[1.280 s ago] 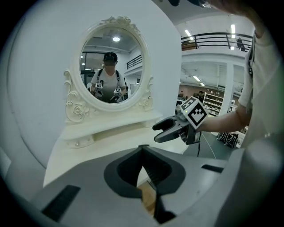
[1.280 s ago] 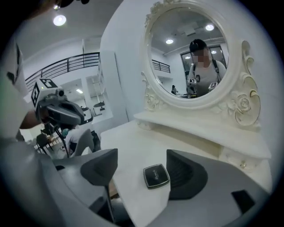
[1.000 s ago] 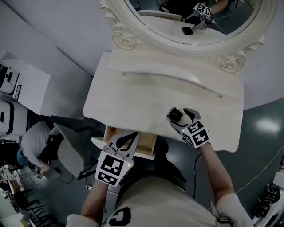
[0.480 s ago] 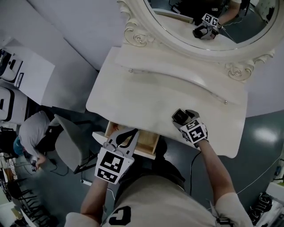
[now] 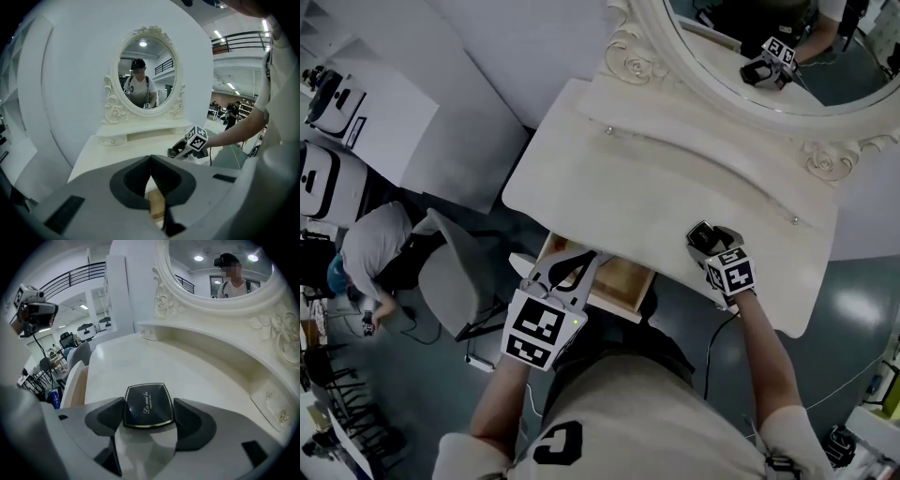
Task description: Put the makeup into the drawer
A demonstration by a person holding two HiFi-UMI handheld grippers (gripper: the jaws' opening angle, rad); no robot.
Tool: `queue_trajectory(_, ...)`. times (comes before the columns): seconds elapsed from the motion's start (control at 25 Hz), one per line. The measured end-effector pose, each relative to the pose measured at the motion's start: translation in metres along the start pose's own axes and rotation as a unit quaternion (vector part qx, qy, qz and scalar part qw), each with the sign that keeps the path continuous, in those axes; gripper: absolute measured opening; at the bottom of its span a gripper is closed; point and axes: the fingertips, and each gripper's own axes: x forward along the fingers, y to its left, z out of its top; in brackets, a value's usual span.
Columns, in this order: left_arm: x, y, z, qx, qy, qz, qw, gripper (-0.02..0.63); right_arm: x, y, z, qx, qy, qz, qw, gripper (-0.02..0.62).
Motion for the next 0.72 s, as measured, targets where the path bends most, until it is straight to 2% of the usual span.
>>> queue_trajectory(0.72,-0.047,0.033,-0.014,-0.016,-0.044,0.009,0.9989,0.055,0.005,0.003,0.004,0.045,0.024,-0.043,0.998,0.336)
